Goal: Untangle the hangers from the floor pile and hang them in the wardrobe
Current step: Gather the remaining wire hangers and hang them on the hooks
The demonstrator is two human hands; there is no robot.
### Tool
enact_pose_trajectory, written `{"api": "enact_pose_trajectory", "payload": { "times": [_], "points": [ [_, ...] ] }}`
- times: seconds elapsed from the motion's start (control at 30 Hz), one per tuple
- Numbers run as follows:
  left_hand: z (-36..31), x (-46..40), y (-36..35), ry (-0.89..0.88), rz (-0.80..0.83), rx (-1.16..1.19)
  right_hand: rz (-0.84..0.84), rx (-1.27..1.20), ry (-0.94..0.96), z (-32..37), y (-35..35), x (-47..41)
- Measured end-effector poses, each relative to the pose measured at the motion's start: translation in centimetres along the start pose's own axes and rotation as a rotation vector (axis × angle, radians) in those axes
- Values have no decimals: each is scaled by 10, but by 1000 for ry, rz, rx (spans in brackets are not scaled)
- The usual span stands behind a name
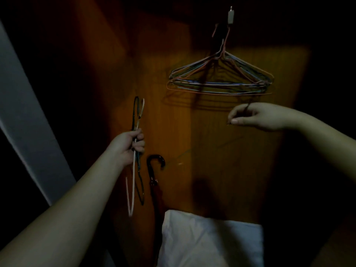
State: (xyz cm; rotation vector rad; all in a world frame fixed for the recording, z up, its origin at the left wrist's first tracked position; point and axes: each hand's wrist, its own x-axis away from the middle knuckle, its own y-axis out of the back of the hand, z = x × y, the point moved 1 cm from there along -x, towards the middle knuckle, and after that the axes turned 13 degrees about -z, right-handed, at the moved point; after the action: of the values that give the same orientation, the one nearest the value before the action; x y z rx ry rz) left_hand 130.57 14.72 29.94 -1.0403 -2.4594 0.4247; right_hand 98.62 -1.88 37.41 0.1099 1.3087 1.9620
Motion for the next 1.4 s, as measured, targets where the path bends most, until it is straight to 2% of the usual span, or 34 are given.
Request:
{"api": "enact_pose_trajectory", "payload": {
  "times": [0.2,0.53,0.93,1.17,1.4],
  "points": [
    [-1,-1,-17,-69,-60,26,-162,-38,-40,-18,17,-20],
    [-35,21,-57,-124,-1,119,-460,-185,-71,-27,53,-56],
    [-72,26,-115,-329,-17,120,-786,-239,-214,-41,92,-126],
    [-74,37,-132,-398,-28,92,-866,-317,-196,-42,107,-159],
    [-72,43,-138,-409,-51,85,-839,-284,-137,-31,111,-191]
  ]
}}
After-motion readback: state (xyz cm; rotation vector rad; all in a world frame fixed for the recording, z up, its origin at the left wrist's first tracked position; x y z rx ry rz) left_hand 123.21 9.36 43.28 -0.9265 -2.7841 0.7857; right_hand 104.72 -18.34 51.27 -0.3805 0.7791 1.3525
